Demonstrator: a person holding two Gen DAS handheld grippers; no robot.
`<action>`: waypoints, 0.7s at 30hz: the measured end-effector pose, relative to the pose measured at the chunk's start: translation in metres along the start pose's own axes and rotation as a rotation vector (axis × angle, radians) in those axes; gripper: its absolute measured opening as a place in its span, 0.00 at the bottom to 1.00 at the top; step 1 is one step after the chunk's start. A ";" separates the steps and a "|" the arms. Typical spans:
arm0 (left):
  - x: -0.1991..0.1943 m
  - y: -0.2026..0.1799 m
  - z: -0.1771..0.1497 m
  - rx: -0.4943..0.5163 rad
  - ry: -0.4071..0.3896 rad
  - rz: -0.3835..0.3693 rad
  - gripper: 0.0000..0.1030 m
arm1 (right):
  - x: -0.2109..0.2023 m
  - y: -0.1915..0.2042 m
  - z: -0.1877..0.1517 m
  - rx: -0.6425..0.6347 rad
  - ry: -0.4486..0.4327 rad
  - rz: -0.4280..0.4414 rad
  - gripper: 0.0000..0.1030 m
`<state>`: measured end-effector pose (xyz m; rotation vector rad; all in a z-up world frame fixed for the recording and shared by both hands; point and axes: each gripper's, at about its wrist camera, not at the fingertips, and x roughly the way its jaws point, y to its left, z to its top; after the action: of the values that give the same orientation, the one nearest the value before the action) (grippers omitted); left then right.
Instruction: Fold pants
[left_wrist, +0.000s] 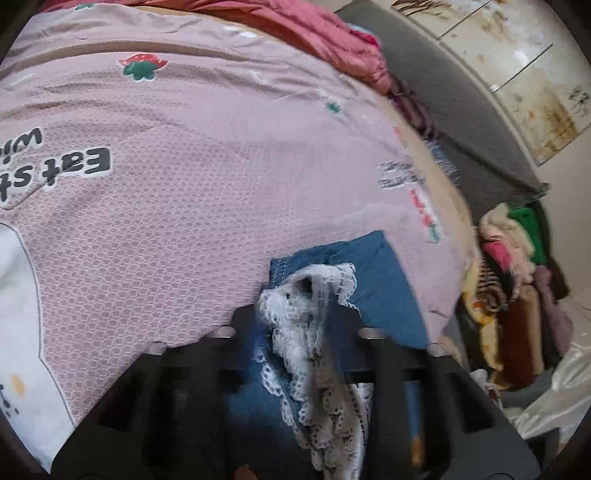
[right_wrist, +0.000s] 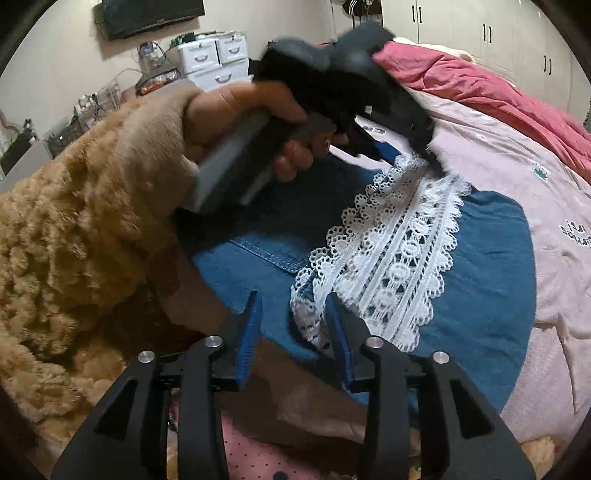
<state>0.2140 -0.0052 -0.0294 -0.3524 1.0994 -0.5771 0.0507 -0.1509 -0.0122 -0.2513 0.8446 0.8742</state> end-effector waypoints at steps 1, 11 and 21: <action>0.000 -0.001 0.000 -0.001 0.004 0.003 0.16 | -0.004 -0.003 0.000 0.014 -0.007 0.005 0.43; -0.016 -0.002 -0.011 0.060 -0.023 0.087 0.15 | -0.042 -0.082 -0.029 0.234 -0.064 -0.142 0.52; -0.025 -0.002 -0.019 0.085 -0.060 0.178 0.36 | -0.006 -0.070 -0.043 0.196 0.038 -0.236 0.59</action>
<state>0.1878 0.0084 -0.0181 -0.1945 1.0336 -0.4504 0.0786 -0.2206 -0.0454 -0.1914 0.9097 0.5636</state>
